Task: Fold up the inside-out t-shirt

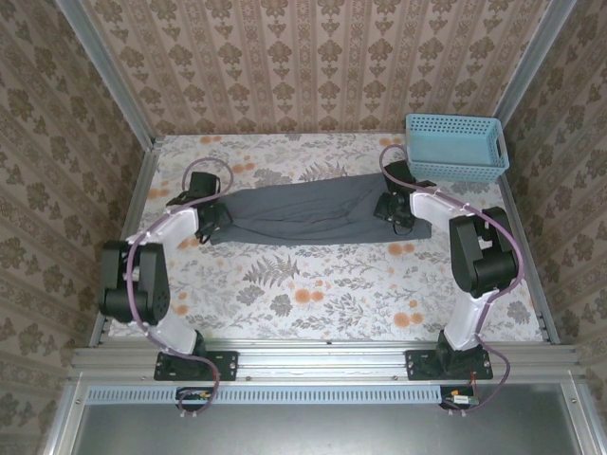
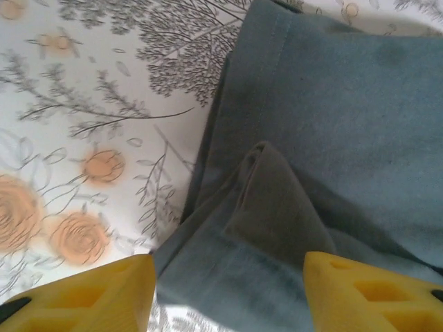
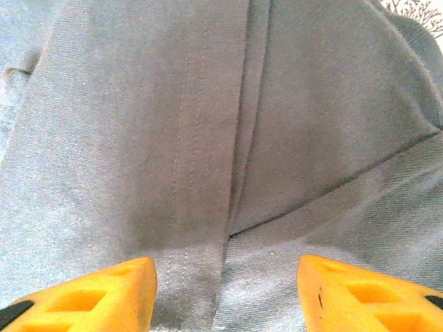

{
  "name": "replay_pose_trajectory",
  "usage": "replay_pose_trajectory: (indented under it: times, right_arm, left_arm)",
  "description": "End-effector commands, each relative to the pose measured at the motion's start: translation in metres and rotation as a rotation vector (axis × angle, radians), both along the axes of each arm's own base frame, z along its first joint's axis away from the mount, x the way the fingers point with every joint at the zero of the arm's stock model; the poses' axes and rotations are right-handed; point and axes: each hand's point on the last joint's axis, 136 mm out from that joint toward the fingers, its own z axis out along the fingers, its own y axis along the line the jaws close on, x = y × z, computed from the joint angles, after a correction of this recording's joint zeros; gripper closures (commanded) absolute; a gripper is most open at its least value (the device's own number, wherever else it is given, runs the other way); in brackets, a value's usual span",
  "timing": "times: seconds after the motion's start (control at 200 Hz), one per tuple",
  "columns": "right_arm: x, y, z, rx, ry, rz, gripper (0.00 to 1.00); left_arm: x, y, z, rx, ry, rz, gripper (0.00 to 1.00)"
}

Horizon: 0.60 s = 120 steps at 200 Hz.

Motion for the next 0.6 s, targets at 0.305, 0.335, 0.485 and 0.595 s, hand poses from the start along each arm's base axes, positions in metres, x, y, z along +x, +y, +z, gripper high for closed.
replay_pose_trajectory:
  times: [0.305, 0.335, 0.485, 0.595]
  right_arm:
    - [-0.006, -0.029, -0.013, -0.070, 0.066, -0.057, 0.42]
    - [-0.005, -0.031, -0.013, -0.073, 0.067, -0.064, 0.42]
    - [0.001, -0.032, -0.012, -0.069, 0.057, -0.059, 0.42]
    - [0.003, -0.028, 0.001, -0.052, 0.033, -0.041, 0.41]
  left_arm:
    - [0.029, 0.045, -0.022, 0.036, 0.122, 0.199, 0.81]
    - [0.028, 0.052, -0.023, 0.034, 0.127, 0.223, 0.84]
    - [0.029, 0.069, -0.021, 0.011, 0.134, 0.259, 0.92]
    - [0.035, 0.058, -0.004, -0.015, 0.077, 0.199, 0.90]
